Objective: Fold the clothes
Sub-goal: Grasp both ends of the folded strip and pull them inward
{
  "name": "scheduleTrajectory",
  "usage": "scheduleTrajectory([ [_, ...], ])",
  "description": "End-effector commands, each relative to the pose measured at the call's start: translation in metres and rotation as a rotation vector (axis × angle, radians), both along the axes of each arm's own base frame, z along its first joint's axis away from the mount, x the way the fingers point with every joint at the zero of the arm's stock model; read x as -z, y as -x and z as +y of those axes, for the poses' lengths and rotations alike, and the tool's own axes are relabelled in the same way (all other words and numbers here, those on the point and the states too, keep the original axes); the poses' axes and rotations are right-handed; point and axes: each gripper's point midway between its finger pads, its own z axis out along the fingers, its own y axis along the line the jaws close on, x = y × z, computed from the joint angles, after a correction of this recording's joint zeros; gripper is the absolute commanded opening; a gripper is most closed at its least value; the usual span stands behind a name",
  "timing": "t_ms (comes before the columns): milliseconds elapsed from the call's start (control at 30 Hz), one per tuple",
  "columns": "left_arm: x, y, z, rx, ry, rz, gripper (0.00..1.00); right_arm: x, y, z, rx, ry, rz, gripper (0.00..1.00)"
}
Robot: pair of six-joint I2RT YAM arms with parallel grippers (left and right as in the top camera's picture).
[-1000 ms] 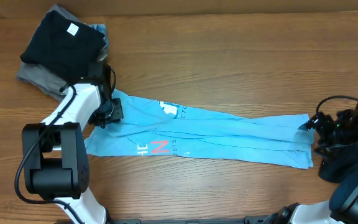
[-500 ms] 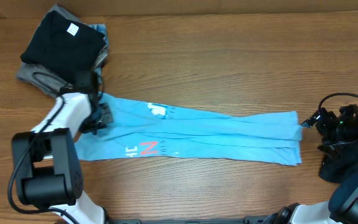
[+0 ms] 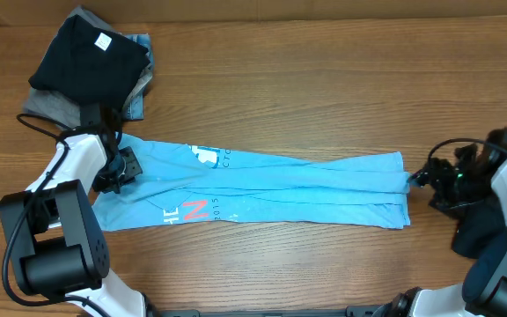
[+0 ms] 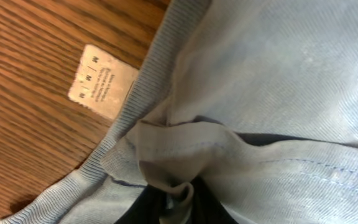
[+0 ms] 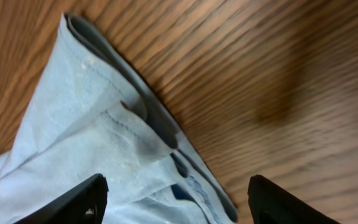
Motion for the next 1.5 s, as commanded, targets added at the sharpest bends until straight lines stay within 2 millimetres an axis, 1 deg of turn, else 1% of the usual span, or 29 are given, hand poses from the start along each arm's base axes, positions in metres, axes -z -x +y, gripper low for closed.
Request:
scheduleTrajectory([
  [0,0.025,0.018,-0.011,0.045,0.084,0.072,0.22,0.000,-0.003,0.014,-0.034,-0.062,-0.063,0.84],
  [33,0.023,0.013,-0.020,0.081,0.135,0.054,0.25,0.001,-0.004,0.018,-0.050,-0.079,-0.083,0.86],
  [100,0.014,0.004,-0.033,0.121,0.221,0.023,0.32,0.007,-0.002,0.020,-0.051,-0.083,-0.088,0.86],
  [167,0.001,-0.006,-0.039,0.131,0.261,-0.002,0.35,0.013,0.000,0.022,-0.050,-0.082,-0.092,0.84],
  [267,-0.024,-0.019,-0.037,0.138,0.255,-0.047,0.36,0.021,0.003,0.027,-0.048,-0.099,-0.107,0.75],
  [400,-0.063,-0.034,-0.034,0.149,0.232,-0.122,0.39,0.033,0.010,0.036,-0.052,-0.124,-0.124,0.63],
  [433,-0.073,-0.036,-0.034,0.151,0.225,-0.142,0.39,0.036,0.012,0.037,-0.052,-0.124,-0.125,0.63],
  [500,-0.091,-0.039,-0.033,0.157,0.213,-0.180,0.40,0.038,0.010,0.039,-0.054,-0.130,-0.145,0.64],
  [567,-0.107,-0.040,-0.033,0.168,0.201,-0.215,0.40,0.035,0.004,0.041,-0.057,-0.150,-0.182,0.65],
  [633,-0.121,-0.040,-0.033,0.173,0.190,-0.248,0.41,0.032,0.002,0.045,-0.068,-0.171,-0.203,0.66],
  [700,-0.132,-0.039,-0.033,0.176,0.181,-0.273,0.41,0.031,0.002,0.047,-0.083,-0.182,-0.213,0.61],
  [767,-0.140,-0.037,-0.033,0.179,0.175,-0.292,0.42,0.030,0.002,0.048,-0.085,-0.189,-0.219,0.55],
  [867,-0.149,-0.034,-0.034,0.191,0.167,-0.309,0.42,0.029,-0.002,0.046,-0.086,-0.179,-0.236,0.50],
  [967,-0.151,-0.029,-0.035,0.190,0.166,-0.300,0.42,0.029,-0.006,0.043,-0.055,-0.177,-0.241,0.48],
  [1033,-0.150,-0.025,-0.035,0.188,0.171,-0.285,0.41,0.029,-0.008,0.041,-0.034,-0.178,-0.240,0.39],
  [1067,-0.149,-0.023,-0.036,0.187,0.173,-0.277,0.41,0.029,-0.008,0.041,-0.027,-0.180,-0.240,0.36],
  [1167,-0.148,-0.018,-0.037,0.190,0.178,-0.258,0.40,0.028,-0.010,0.040,-0.013,-0.180,-0.240,0.18],
  [1200,-0.148,-0.017,-0.037,0.191,0.179,-0.253,0.40,0.026,-0.012,0.039,-0.009,-0.179,-0.243,0.14],
  [1267,-0.147,-0.015,-0.037,0.189,0.176,-0.244,0.39,0.021,-0.018,0.035,-0.011,-0.172,-0.253,0.04],
  [1367,-0.147,-0.013,-0.037,0.187,0.178,-0.235,0.39,0.009,-0.022,0.030,-0.010,-0.157,-0.248,0.04],
  [1467,-0.148,-0.010,-0.037,0.186,0.182,-0.225,0.38,0.000,-0.016,0.016,0.013,-0.076,-0.178,0.04],
])
